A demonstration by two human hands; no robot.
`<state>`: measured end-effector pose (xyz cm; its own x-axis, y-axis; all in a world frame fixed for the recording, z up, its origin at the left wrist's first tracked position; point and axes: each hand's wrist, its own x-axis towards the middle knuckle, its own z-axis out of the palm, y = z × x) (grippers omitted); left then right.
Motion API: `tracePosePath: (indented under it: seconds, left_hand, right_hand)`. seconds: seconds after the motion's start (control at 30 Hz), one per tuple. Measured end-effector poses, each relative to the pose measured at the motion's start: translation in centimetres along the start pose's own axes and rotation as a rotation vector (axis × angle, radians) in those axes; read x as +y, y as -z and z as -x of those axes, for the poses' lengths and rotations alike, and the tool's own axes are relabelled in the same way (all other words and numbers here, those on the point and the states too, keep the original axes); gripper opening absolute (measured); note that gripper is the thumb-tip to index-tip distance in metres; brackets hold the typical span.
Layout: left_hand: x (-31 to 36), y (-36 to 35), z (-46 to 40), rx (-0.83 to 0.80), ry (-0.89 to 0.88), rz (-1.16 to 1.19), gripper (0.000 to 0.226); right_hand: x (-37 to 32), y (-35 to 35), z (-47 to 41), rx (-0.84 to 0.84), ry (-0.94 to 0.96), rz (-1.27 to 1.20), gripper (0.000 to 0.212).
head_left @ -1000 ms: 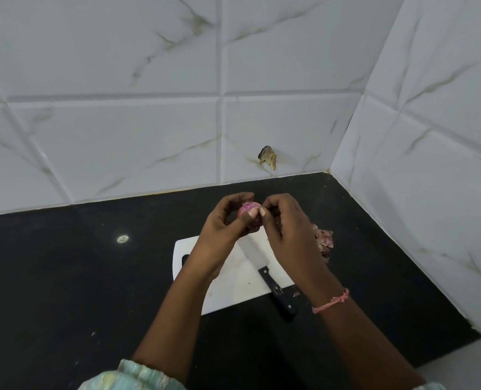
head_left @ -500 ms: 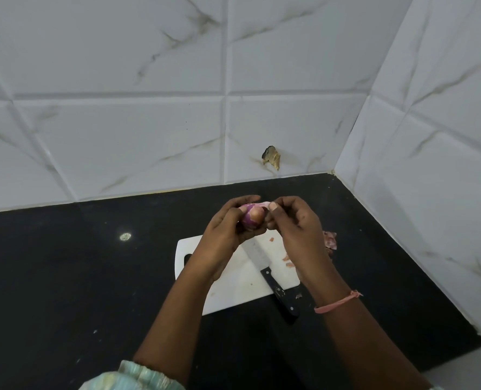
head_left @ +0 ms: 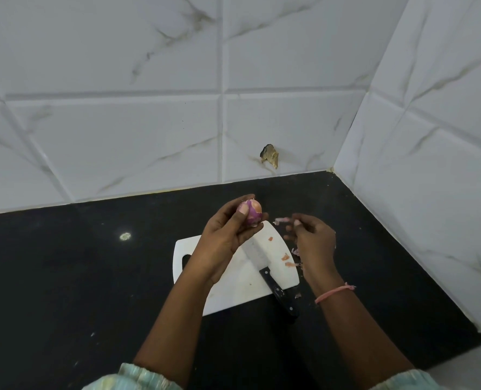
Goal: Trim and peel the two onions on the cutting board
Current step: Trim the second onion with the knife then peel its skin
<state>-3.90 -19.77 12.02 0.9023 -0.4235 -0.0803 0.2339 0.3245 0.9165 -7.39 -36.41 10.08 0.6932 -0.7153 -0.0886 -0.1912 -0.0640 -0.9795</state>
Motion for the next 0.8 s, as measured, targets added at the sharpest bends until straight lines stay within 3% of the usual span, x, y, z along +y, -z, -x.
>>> tracePosePath:
  seconds: [0.2,0.3,0.53,0.8]
  left_hand:
    - [-0.2,0.3,0.0,-0.016,-0.086,-0.06,0.044]
    - [0.0,0.4,0.2,-0.017,-0.143,-0.145,0.045]
    - [0.5,0.2,0.3,-0.018,-0.199,-0.207,0.042]
    - [0.8,-0.1,0.5,-0.019,-0.223,-0.203,0.039]
  right_hand:
    - [-2.5,-0.5,3.4,-0.261,0.466,-0.005,0.018]
    - [-3.0,-0.9,3.7,-0.235,0.645,0.115,0.019]
    - [-3.2,-0.7,3.5,-0.193,0.788,0.096,0.015]
    - [-3.8,-0.2,3.5,-0.206,0.771,0.081,0.013]
